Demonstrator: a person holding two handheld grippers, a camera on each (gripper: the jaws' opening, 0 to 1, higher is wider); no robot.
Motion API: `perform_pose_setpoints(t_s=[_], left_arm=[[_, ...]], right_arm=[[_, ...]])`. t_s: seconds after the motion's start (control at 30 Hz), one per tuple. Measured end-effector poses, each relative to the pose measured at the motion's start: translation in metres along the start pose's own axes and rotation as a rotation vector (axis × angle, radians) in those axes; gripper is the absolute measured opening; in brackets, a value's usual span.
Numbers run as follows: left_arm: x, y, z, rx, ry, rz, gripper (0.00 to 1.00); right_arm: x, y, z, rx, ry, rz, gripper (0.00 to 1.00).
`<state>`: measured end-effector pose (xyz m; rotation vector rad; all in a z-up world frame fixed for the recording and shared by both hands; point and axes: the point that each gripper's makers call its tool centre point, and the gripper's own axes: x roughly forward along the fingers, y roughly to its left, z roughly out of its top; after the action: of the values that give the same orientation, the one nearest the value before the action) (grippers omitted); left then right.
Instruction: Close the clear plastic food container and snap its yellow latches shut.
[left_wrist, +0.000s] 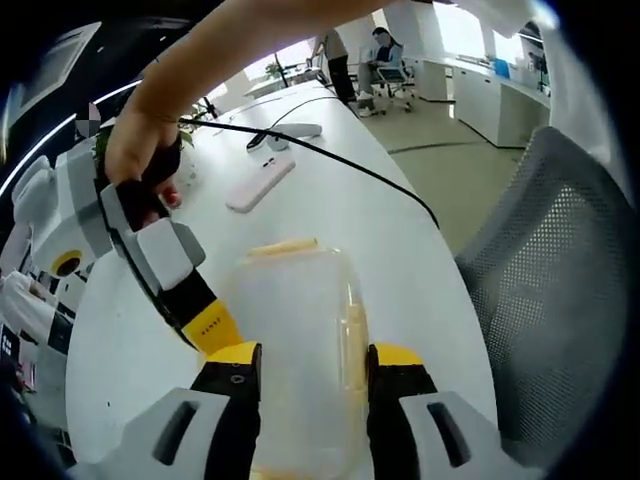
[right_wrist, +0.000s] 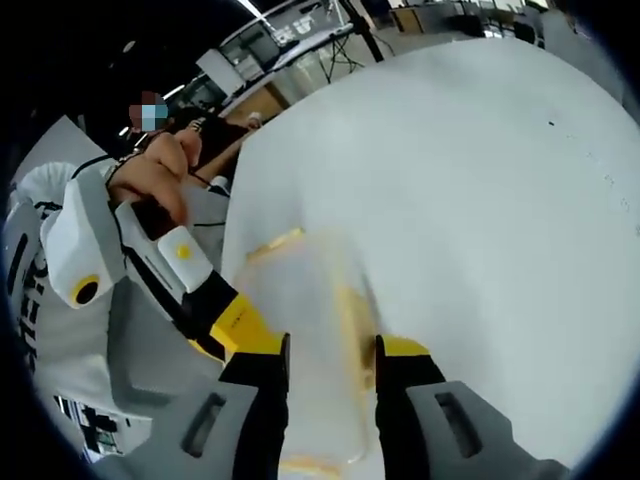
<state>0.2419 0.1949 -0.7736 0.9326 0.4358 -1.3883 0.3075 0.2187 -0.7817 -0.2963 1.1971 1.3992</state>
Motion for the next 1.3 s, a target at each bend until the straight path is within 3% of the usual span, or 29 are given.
perform_pose_setpoints(t_s=[0.43, 0.6, 0.67, 0.77, 1.1, 1.3], left_arm=[[0.0009, -0.0017, -0.0010, 0.027, 0.020, 0.047, 0.34], [-0.0005, -0.0007, -0.0009, 0.026, 0.009, 0.036, 0.35], [-0.0007, -0.0020, -0.0023, 0.019, 0.006, 0.033, 0.35], [-0.0002, 0.0004, -0.0027, 0.016, -0.024, 0.038, 0.35], [0.0011, 0.0004, -0.0011, 0.019, -0.014, 0.041, 0.35], [-0.0001, 0.0011, -0.0013, -0.015, -0.047, 0.045, 0.35]], right_arm=[[0.0009, 0.0023, -0.0028, 0.016, 0.003, 0.005, 0.29], [0.0010, 0.0005, -0.0022, 0.023, -0.005, 0.013, 0.28], [0.0022, 0.0018, -0.0038, 0.069, 0.007, 0.038, 0.26], [0.0025, -0.0017, 0.0010, 0.062, -0.022, 0.043, 0.26], [0.0035, 0.0005, 0.0034, 0.036, -0.021, 0.032, 0.26], [0.0019, 0.0030, 0.0009, 0.029, -0.091, 0.023, 0.27]])
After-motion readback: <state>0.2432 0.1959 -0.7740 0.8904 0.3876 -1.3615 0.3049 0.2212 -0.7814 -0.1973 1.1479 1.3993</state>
